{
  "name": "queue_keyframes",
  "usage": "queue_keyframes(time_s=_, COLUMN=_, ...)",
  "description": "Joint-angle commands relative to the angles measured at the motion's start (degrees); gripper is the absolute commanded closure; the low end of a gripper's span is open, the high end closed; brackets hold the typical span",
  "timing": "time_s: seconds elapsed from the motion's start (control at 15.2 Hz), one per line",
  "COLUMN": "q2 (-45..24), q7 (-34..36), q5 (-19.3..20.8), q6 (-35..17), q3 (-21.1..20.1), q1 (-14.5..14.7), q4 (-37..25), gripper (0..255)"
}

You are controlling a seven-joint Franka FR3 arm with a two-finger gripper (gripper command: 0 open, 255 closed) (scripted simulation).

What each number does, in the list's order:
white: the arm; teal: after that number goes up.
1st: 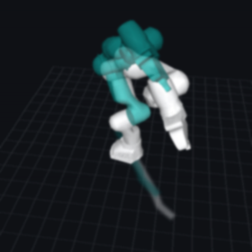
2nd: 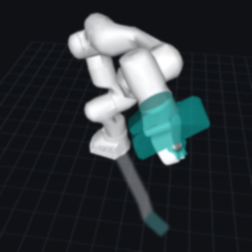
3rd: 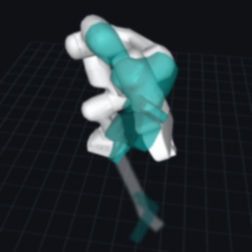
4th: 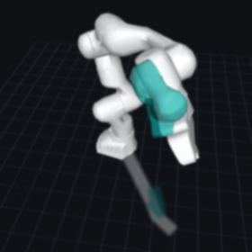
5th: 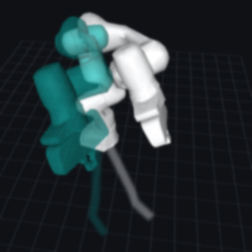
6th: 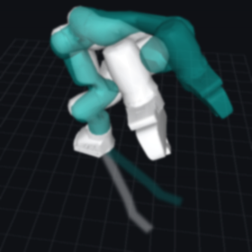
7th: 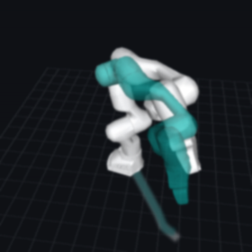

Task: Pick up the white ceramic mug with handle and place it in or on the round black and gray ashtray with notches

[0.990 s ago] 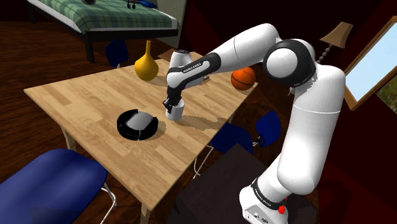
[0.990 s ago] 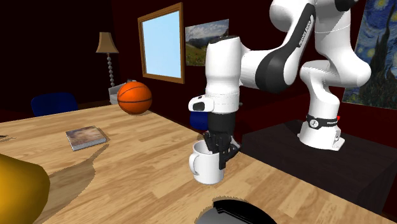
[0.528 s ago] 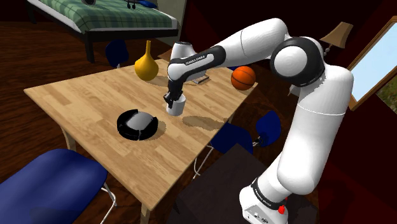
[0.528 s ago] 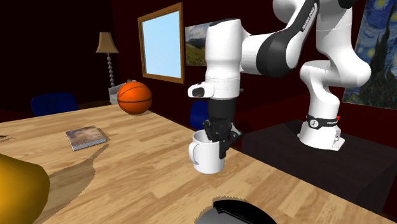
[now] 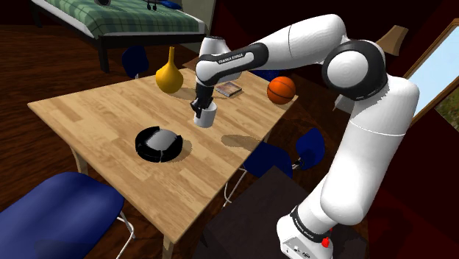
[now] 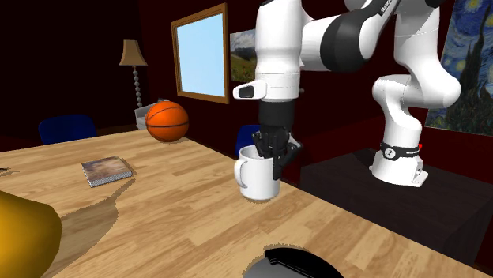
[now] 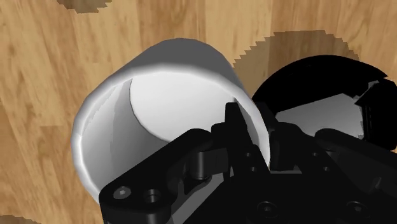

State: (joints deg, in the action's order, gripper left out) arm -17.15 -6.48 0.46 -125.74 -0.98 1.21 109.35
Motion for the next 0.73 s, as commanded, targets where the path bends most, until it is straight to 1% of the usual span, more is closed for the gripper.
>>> queue_keyframes(time_s=0.0, q2=-0.24, q7=1.22, q5=0.12, q6=1.1, q3=-0.39, q1=0.79, q4=-1.34, gripper=255)
queue_keyframes(time_s=0.33, q2=-4.41, q7=7.09, q5=0.86, q6=4.08, q3=-2.11, q1=4.73, q4=-8.45, gripper=255)
queue_keyframes(time_s=0.66, q2=-9.88, q7=12.48, q5=1.72, q6=7.94, q3=-3.43, q1=8.72, q4=-17.74, gripper=255)
